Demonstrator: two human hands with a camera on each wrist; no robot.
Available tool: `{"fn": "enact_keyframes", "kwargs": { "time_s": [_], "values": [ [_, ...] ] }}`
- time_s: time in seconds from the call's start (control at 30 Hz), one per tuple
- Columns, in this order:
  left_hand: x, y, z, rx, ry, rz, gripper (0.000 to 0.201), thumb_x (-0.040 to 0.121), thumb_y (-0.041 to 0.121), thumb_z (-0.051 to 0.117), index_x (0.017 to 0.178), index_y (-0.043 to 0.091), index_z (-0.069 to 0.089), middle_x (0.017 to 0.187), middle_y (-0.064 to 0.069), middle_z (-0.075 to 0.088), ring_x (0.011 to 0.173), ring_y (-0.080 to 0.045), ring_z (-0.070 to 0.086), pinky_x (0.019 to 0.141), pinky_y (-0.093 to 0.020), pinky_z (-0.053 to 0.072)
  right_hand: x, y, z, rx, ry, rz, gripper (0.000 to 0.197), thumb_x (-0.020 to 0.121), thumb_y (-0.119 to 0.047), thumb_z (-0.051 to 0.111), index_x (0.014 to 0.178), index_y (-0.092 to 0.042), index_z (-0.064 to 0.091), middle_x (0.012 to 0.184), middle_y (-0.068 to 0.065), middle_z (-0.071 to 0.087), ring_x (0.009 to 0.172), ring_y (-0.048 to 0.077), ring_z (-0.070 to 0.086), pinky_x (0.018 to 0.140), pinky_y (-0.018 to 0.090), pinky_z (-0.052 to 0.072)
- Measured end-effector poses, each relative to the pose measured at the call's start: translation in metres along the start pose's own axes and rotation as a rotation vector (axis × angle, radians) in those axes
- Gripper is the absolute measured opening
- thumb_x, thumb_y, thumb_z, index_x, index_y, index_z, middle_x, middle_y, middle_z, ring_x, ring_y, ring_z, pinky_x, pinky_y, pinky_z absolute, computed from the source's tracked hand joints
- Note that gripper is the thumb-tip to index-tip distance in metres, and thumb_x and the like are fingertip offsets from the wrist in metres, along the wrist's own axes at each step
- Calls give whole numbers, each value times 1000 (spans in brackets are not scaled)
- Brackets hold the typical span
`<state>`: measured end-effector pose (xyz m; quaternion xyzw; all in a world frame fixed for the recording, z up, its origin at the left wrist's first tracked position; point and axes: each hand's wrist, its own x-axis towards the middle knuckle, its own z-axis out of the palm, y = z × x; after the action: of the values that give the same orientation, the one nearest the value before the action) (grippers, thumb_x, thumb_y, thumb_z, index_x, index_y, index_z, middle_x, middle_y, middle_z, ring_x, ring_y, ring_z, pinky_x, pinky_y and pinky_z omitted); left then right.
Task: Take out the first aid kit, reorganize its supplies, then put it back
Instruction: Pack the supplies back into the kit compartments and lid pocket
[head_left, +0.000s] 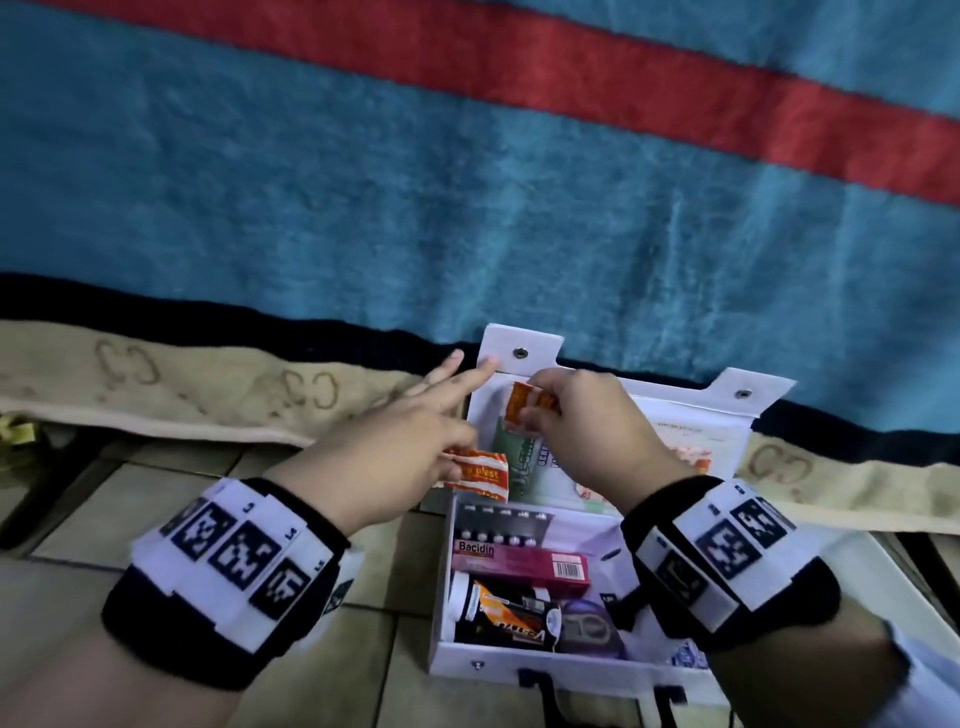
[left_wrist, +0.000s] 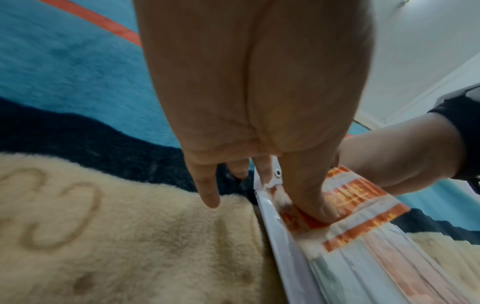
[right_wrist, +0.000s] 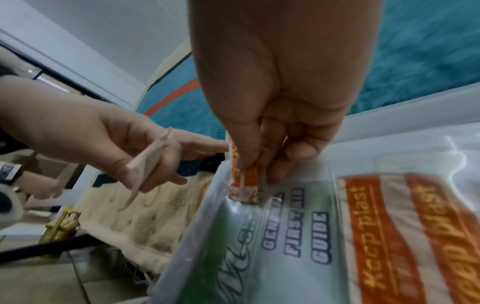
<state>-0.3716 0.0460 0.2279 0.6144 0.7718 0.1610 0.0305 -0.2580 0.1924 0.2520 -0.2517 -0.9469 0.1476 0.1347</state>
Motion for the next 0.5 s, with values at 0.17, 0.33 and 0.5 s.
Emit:
{"fn": "enact_keyframes", "kwargs": {
  "time_s": [0.17,0.33,0.5],
  "values": [
    [-1,0,-2,-2,-16,14,15,91,21,56,83,34,53,144,27,-22,135,3,-19,117,-27,14,1,-5,-6,-20,52,-51,10,91,-27,53,96,-25,62,88,7,71,81,29,65,72,35,53],
    [0,-2,2,-14,-13,1,9,91,19,55,86,26,59,142,29,-21,134,4,-21,117,-32,17,1,-9,6,-106,34,-87,15,85,-17,57,79,-22,70,81,3,73,77,25,65,72,33,52],
    [-2,-4,4,-5,-26,5,22,90,22,56,78,36,45,144,29,-21,143,-3,-16,116,-40,20,5,-6,9,128,143,-1,13,87,-14,61,80,-25,65,84,2,73,79,22,67,76,30,52]
  ]
}}
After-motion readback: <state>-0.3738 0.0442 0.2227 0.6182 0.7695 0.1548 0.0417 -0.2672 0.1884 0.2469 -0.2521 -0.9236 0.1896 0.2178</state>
